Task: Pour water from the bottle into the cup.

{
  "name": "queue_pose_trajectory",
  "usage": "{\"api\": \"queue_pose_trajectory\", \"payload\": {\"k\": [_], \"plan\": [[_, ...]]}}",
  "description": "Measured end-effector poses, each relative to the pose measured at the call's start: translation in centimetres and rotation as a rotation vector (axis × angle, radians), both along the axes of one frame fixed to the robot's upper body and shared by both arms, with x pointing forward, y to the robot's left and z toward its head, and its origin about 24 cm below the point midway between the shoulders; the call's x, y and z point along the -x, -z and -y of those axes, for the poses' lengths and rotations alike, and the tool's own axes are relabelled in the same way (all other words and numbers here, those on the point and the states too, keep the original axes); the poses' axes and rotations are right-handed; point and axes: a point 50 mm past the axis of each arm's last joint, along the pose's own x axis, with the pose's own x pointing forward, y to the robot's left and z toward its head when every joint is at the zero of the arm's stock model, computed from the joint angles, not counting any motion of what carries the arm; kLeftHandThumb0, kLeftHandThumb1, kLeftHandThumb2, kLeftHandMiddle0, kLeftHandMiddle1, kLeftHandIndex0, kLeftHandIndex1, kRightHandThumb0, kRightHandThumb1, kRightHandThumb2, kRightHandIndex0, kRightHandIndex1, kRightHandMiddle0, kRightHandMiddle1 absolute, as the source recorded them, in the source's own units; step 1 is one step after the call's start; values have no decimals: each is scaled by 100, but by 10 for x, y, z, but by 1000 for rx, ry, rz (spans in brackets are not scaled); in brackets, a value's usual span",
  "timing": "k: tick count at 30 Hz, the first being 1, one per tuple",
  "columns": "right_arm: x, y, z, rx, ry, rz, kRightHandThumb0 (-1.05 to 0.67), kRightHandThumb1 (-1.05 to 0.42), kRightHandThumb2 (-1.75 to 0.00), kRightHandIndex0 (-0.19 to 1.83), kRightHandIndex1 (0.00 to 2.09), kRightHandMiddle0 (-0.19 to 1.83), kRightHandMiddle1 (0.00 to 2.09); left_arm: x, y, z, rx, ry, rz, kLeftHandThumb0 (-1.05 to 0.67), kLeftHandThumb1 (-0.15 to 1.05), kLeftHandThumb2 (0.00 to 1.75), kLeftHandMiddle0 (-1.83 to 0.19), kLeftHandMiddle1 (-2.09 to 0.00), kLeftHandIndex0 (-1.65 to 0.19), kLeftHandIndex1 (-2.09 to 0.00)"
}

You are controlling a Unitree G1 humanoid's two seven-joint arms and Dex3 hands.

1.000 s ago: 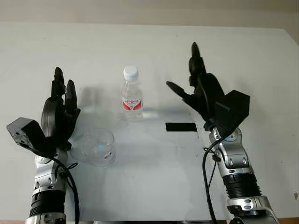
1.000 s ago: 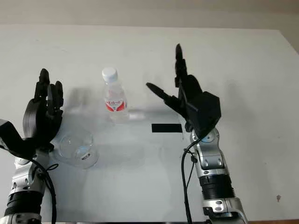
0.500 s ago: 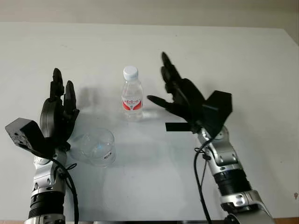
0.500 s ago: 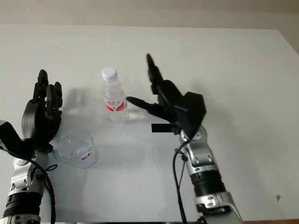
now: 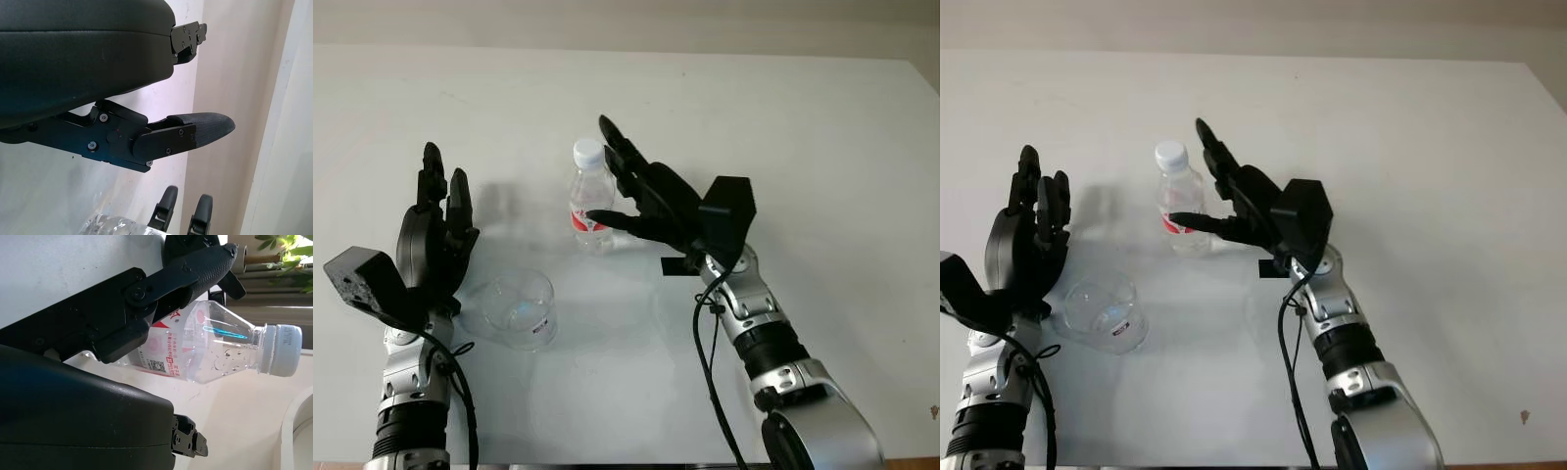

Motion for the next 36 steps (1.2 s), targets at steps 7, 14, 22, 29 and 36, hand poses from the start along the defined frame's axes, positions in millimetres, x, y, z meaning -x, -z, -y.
{"api": "queue_pose_trajectory", "payload": {"k": [7, 14, 22, 29, 36], "plan": [[-4, 3, -7, -4, -56, -22, -93, -85, -5, -19, 0, -19, 0, 0, 0, 0, -1, -7, 1, -62, 105, 55, 11, -5, 18, -5], [-4, 7, -17, -65, -103, -53, -81, -82, -4, -19, 0, -19, 0, 0, 0, 0, 0, -9, 1, -62, 105, 55, 11, -5, 18, -5], [-7, 5, -25, -76, -147, -87, -64, -75, -5, 7, 17, -3, 50, 0, -1, -1, -4, -8, 7, -62, 105, 54, 11, -5, 18, -5], [-8, 8, -28, -25, -153, -84, -48, -72, -6, 21, 149, 6, 148, -1, -1, 0, -7, -15, 6, -61, 105, 54, 11, -5, 18, -5], [-5, 5, -35, 76, -184, -5, -49, -88, -8, 93, 202, 66, 200, -1, -2, -1, -9, -24, 13, -60, 105, 56, 11, -5, 19, -5]]}}
